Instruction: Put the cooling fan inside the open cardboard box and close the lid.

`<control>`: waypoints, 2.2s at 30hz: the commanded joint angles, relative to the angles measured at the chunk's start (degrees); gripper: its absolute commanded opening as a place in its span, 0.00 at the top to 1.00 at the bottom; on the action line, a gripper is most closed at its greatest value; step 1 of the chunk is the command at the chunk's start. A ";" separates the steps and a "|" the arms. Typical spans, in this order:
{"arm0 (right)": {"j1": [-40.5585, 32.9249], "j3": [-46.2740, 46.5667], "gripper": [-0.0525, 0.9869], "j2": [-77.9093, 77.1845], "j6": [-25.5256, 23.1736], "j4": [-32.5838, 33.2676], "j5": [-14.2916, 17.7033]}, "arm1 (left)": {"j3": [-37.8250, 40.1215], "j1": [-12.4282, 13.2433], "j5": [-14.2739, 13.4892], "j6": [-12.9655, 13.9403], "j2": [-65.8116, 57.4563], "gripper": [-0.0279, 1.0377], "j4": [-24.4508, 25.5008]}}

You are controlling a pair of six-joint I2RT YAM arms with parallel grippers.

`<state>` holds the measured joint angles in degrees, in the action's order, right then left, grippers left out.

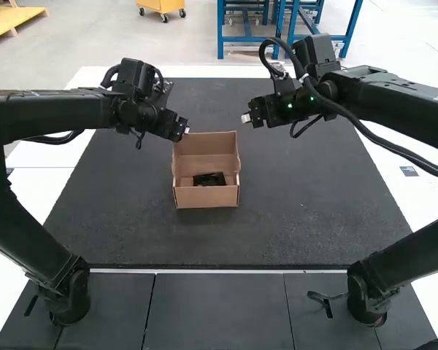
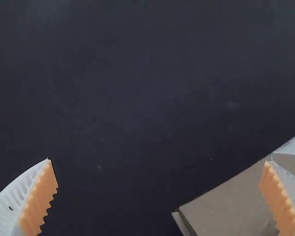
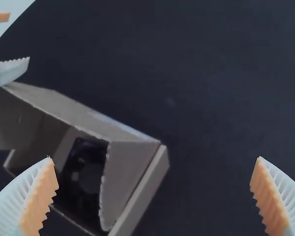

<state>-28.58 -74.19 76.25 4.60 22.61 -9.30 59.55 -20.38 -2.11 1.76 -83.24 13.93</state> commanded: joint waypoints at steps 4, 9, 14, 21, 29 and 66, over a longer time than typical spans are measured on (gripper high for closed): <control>0.89 -1.92 0.08 -1.80 -0.29 -0.02 -1.60 | 0.04 -0.98 2.81 0.97 0.19 0.06 2.50; 0.63 -1.92 0.08 -1.80 -0.38 -0.02 -2.13 | -1.19 -2.73 3.78 0.97 0.27 0.06 4.35; 0.45 -1.74 0.08 -1.72 -0.56 0.42 -2.65 | -2.24 -4.23 3.87 0.70 0.36 0.06 4.44; 0.54 -1.74 0.08 -1.80 -0.82 1.38 -3.62 | -2.86 -5.55 3.87 0.09 0.27 0.06 4.08; 0.89 -1.66 0.08 -2.33 -0.73 2.61 -5.20 | -4.62 -7.22 3.52 -1.41 0.10 0.06 3.12; 0.28 -0.51 0.08 -5.50 -0.29 10.17 -7.84 | -18.86 -6.60 0.09 -3.52 -2.71 0.06 -7.87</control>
<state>-28.60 -74.06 72.93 4.29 32.58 -16.16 42.78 -27.00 -1.28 -2.22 -85.01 4.86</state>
